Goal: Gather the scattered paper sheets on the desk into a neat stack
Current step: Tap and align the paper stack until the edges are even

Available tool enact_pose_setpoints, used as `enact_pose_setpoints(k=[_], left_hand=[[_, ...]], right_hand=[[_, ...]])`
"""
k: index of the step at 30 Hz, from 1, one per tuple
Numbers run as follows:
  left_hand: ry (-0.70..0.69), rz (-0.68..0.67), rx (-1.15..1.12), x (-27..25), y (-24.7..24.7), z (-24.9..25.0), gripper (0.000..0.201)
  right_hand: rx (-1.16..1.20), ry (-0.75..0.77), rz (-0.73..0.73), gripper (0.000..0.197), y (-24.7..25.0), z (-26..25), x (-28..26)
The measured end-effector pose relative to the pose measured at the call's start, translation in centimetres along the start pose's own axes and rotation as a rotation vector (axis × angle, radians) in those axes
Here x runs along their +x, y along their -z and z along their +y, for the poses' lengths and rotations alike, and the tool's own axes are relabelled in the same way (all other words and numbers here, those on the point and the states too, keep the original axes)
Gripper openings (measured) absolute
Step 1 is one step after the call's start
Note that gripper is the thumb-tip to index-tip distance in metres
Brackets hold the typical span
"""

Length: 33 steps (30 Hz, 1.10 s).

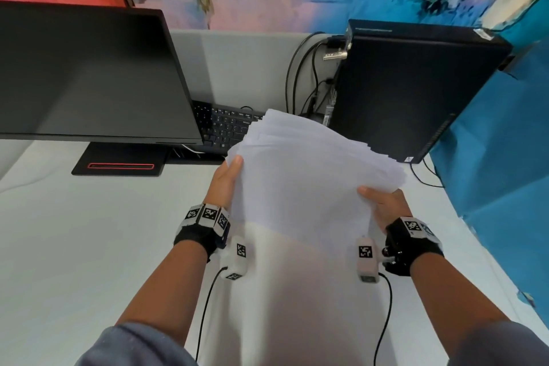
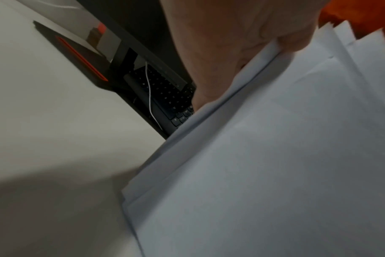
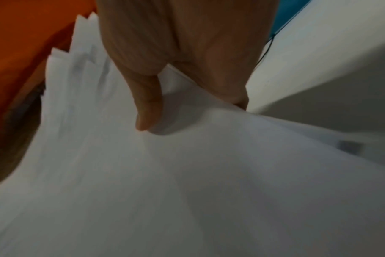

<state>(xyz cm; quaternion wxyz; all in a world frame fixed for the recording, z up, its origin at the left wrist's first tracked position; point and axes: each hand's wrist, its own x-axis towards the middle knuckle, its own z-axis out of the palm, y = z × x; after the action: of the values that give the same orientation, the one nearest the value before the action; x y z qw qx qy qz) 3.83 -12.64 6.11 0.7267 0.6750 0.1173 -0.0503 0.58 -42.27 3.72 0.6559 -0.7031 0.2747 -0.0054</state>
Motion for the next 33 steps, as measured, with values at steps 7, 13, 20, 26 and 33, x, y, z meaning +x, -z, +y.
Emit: enact_pose_setpoints(k=[7,13,20,26,33], left_hand=[[-0.144,-0.116,-0.177,0.3,0.0,0.4,0.028],[-0.150,-0.001,0.057,0.4,0.5,-2.9,0.072],[-0.008,0.064,-0.213,2.2,1.0,-2.0,0.066],[-0.080,-0.109,-0.225,2.9,1.6,1.7,0.059],[-0.226,-0.205,-0.213,2.7,0.3,2.1,0.071]], right_hand=[[0.121,0.112,0.005,0.030,-0.6,-2.3,-0.3],[0.046,0.213,-0.121,0.027,-0.4,-1.1,-0.2],[0.285,0.141,-0.091,0.036,-0.8,-0.6,0.5],[0.297,0.142,-0.110,0.041,-0.7,-0.8,1.3],[0.333,0.154,-0.167,0.035,-1.2,-1.5,1.2]])
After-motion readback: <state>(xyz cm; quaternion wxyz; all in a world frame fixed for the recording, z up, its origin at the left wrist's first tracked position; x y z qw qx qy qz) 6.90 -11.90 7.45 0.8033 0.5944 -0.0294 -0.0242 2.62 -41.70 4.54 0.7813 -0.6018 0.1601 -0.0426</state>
